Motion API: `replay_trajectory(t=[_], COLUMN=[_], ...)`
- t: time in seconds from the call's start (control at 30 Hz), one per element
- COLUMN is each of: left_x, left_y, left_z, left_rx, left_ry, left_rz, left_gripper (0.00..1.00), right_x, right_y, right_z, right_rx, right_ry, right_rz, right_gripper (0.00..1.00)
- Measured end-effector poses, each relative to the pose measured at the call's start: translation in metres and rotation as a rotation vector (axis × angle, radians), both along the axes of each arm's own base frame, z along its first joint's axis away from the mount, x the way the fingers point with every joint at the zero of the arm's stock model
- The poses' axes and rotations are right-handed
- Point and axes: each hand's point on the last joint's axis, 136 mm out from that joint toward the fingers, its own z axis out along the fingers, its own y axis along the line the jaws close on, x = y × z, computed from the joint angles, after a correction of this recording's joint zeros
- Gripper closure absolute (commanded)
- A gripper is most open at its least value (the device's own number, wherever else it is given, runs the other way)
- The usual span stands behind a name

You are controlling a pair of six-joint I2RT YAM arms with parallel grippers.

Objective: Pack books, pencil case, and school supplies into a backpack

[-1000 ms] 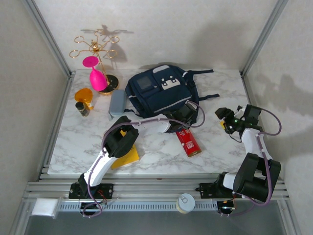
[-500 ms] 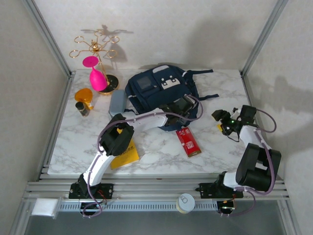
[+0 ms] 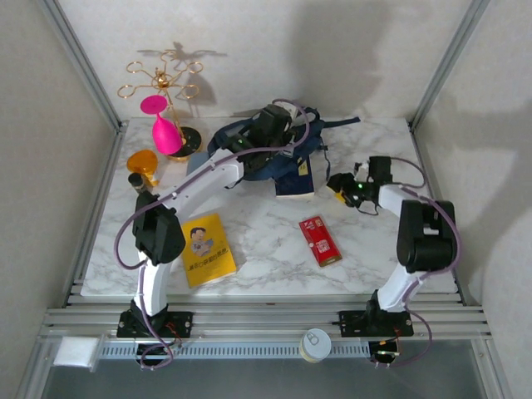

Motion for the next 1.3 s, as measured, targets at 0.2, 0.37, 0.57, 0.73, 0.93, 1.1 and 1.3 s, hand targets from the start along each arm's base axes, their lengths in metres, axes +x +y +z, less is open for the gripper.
replay_trajectory(t=[0.2,0.37,0.57,0.73,0.93,1.1,1.3], left_x=[-0.001,-0.002,-0.002,-0.003,-0.003,-0.003,-0.004], left_y=[-0.001,-0.003,-0.007,-0.008,-0.008,-0.009,-0.01], left_z=[-0.004,-0.008,-0.013,-0.013,-0.013,-0.013,-0.015], left_rx=[-0.032,-0.053,-0.066,-0.071,-0.078,-0.082,-0.09], left_ry=[0.036,0.055,0.075,0.078,0.083,0.086,0.095], left_rz=[-0.001,-0.008,-0.019,-0.02,-0.022,-0.024,-0.028], left_gripper=[1.0,1.0,1.0,1.0,1.0,1.0,1.0], right_x=[0.044,0.059,0.059,0.057,0.054,0.051,0.05], right_y=[0.042,0.054,0.048,0.051,0.055,0.063,0.067], right_z=[-0.011,-0.023,-0.044,-0.046,-0.049,-0.048,-0.046], right_rx=[-0.046,-0.106,-0.22,-0.27,-0.3,-0.289,-0.266], right_ry=[-0.041,-0.054,-0.031,-0.053,-0.058,-0.06,-0.056], right_rz=[0.098,0.139,0.161,0.193,0.217,0.238,0.237], right_gripper=[0.52,0.58,0.62,0.67,0.79,0.88,0.99])
